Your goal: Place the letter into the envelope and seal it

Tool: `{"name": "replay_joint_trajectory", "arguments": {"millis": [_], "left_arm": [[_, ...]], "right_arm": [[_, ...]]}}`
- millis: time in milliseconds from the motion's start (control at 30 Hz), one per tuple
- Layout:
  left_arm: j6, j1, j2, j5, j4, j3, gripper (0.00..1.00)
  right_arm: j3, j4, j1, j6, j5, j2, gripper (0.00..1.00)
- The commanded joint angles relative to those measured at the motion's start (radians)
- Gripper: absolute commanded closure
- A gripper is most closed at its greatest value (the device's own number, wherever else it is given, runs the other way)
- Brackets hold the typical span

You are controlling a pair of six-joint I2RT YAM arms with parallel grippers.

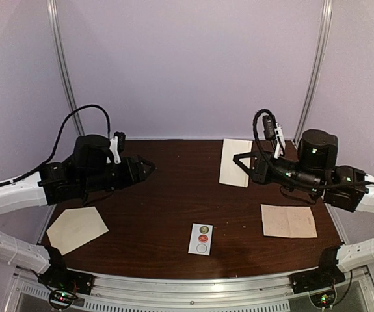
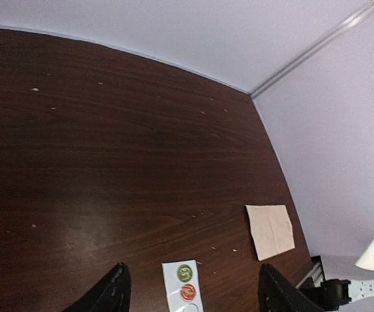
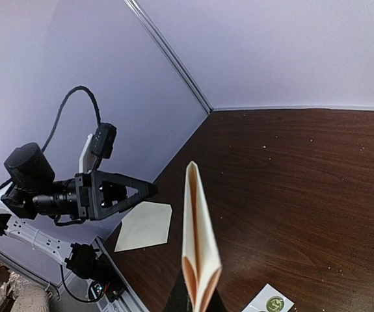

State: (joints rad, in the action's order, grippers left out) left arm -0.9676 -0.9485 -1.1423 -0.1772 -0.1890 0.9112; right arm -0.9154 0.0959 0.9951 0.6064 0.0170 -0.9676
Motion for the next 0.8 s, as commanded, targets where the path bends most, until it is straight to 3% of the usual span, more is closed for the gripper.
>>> {"name": "replay_joint_trajectory", "arguments": {"millis": [0,167,300,400,533,767], "left_arm": [[0.030,0.171,0.017,-0.003,-0.194,-0.028,0.31],[0.060,0.312,-0.023,-0.081,-0.341,-0.048,0.17],[0.023,0.380,-0.019,-0.133,-0.336,-0.135,0.06],[-0.012,0.468,0.022,-0.065,-0.223,-0.251,0.05],[-0.054,0.520,0.062,-0.083,-0.150,-0.354,0.05],[-0.016,0.669,0.059,-0.022,-0.011,-0.498,0.04]], "right_arm": [[0.009,0.077,-0.010,-0.011,-0.029,-0.023,1.00],[0.026,0.065,-0.011,-0.004,-0.019,-0.031,1.00],[0.038,0.065,-0.013,-0.002,-0.019,-0.028,1.00],[0.042,0.064,-0.013,-0.001,-0.019,-0.028,1.00],[0.047,0.055,-0.016,0.003,0.009,-0.029,1.00],[0.049,0.027,-0.015,0.023,0.029,-0.049,1.00]]}}
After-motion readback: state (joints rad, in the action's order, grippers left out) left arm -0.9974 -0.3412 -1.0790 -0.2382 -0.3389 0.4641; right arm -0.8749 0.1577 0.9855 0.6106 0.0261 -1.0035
